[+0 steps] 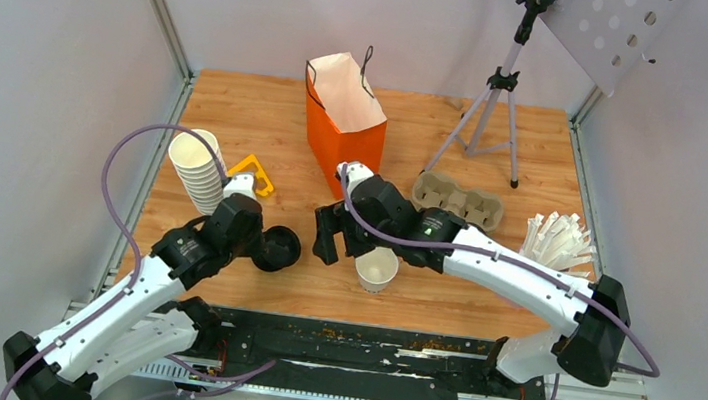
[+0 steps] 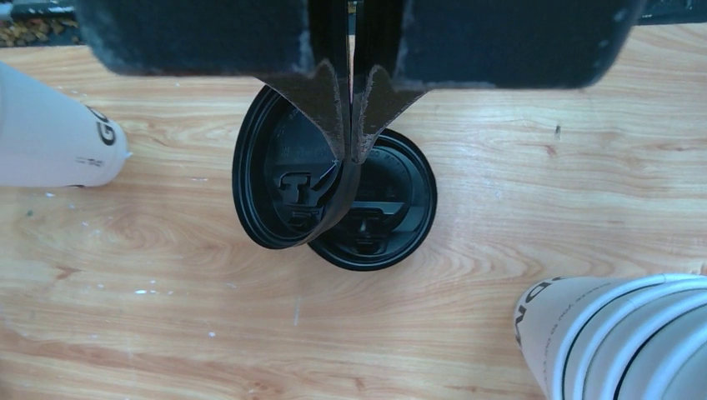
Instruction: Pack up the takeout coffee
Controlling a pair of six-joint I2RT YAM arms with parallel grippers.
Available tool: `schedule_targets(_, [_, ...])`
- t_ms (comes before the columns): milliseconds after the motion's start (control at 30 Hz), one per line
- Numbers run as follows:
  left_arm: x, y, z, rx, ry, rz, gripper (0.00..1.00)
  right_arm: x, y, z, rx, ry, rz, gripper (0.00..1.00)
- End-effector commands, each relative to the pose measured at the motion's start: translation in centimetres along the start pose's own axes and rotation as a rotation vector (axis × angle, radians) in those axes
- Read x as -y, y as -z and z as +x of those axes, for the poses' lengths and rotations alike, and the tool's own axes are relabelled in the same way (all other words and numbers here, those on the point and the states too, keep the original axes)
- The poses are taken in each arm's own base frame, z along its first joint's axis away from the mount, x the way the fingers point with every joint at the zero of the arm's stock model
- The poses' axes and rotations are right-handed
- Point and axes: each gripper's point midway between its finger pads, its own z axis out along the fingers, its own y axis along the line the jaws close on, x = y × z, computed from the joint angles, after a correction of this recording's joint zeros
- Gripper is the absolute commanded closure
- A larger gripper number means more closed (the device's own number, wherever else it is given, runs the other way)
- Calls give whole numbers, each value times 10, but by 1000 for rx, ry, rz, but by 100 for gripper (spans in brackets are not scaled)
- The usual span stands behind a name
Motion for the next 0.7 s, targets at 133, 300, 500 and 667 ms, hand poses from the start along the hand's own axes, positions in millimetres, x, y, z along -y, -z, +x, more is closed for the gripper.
schedule_targets(133, [38, 38, -34, 41, 44, 198, 100, -18, 30, -37, 185, 77, -81, 10])
schedule_targets(300, [62, 55, -33, 31, 41, 362, 100, -9, 24, -26, 137, 49, -33, 12])
schedule_targets(500, [83, 65, -30, 14, 57, 495, 100, -1, 26, -17, 129, -38, -5, 21])
schedule_targets(667, [95, 67, -27, -23, 49, 550, 100, 3, 19, -7, 103, -69, 10, 27])
